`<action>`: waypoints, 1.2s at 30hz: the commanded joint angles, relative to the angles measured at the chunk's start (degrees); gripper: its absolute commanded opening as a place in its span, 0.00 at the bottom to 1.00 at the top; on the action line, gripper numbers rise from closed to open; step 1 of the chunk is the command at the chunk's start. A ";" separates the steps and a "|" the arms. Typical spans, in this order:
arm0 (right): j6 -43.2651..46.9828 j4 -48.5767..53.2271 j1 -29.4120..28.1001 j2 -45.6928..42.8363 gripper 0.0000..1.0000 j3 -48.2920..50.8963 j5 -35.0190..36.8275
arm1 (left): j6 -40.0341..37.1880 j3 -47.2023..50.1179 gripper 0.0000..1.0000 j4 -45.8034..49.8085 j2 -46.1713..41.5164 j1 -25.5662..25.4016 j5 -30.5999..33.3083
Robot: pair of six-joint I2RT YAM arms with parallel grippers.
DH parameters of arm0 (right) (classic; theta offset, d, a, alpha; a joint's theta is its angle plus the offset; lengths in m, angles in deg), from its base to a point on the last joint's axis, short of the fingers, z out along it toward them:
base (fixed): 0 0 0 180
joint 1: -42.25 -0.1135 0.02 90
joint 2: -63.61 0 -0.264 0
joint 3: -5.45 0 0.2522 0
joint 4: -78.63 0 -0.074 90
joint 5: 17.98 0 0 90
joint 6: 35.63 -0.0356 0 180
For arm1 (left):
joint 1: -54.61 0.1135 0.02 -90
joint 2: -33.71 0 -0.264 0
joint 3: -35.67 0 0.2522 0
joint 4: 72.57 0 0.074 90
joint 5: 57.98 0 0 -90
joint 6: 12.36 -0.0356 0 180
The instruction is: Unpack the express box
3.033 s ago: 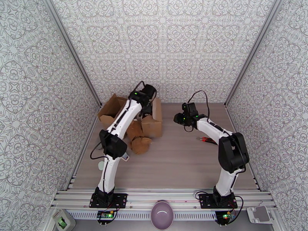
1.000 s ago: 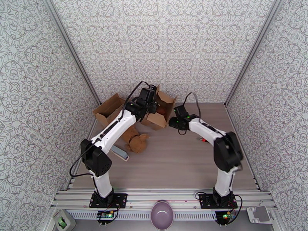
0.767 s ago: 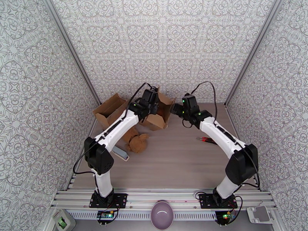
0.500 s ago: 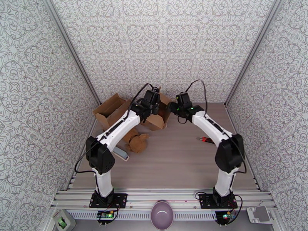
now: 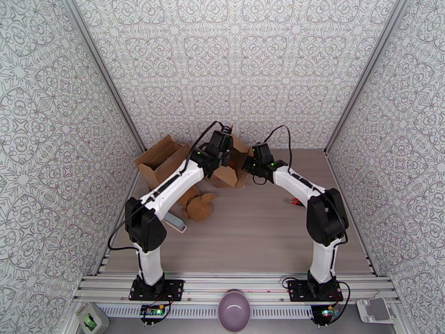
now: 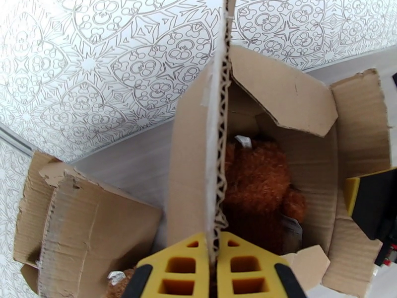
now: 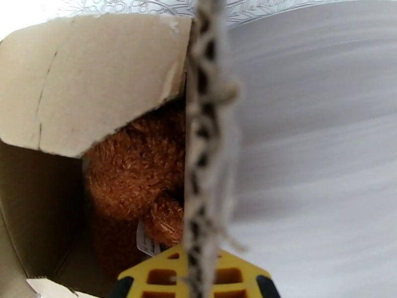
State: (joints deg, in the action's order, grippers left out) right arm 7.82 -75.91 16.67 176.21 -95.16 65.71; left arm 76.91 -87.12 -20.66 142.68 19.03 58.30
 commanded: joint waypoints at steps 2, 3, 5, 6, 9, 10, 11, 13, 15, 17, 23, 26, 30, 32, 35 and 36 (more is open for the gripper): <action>-2.65 -18.78 0.88 5.98 0.00 3.52 -4.49 | -10.63 -1.78 0.00 -11.62 -4.98 -5.51 5.75; -3.14 -22.18 1.02 6.95 0.00 3.62 -4.31 | -13.47 -1.46 0.00 -13.50 -5.35 -7.04 6.73; -4.50 -30.88 1.65 9.30 0.00 3.97 -6.07 | -18.26 -0.82 0.00 -16.44 -5.63 -10.03 8.37; -5.89 -33.83 1.96 10.36 0.00 3.80 -6.39 | -20.42 -0.63 0.00 -17.34 -5.57 -11.17 9.10; -11.51 -45.88 3.09 13.99 0.00 3.99 -8.34 | -22.60 -0.19 0.00 -17.80 -4.86 -13.06 10.64; -12.91 -49.43 3.33 14.77 0.00 4.26 -8.72 | -22.52 -0.37 0.00 -17.47 -4.63 -13.33 11.10; -13.88 -51.79 3.66 15.51 0.00 4.32 -9.28 | -22.56 -0.54 0.00 -17.18 -4.34 -13.56 11.52; -14.64 -53.76 3.94 16.24 0.00 4.41 -10.31 | -22.48 -0.92 0.00 -17.21 -3.87 -13.78 12.23; -15.14 -56.27 4.30 16.27 0.00 5.90 -10.62 | -22.81 -1.30 0.00 -17.36 -3.60 -14.08 12.75; -15.51 -57.14 4.67 16.11 0.00 7.29 -10.90 | -23.12 -1.36 0.00 -17.65 -3.59 -14.04 12.98; -18.23 -63.23 5.63 19.94 0.00 6.27 -13.31 | -27.91 0.28 0.00 -21.78 -4.99 -15.05 12.40; -19.76 -73.77 5.63 21.04 0.00 6.10 -13.19 | -34.91 2.99 0.00 -28.43 -7.11 -17.75 12.21; -23.70 -85.64 5.63 25.55 0.00 0.74 -12.84 | -38.24 7.90 0.00 -32.32 -9.48 -19.23 10.53; -24.92 -86.18 5.65 27.81 0.00 -3.31 -13.85 | -40.60 9.58 0.00 -34.20 -10.21 -20.85 9.97; -21.52 -81.10 5.44 27.51 0.00 -5.59 -13.72 | -40.25 9.88 0.00 -33.74 -9.46 -20.77 10.95; -20.23 -77.43 5.58 27.58 0.00 -7.24 -14.83 | -37.75 9.08 0.00 -31.50 -8.65 -19.32 11.66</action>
State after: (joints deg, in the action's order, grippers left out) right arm -15.21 -164.17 21.72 201.76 -98.33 51.07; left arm 40.10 -76.34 -47.79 136.95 1.46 72.58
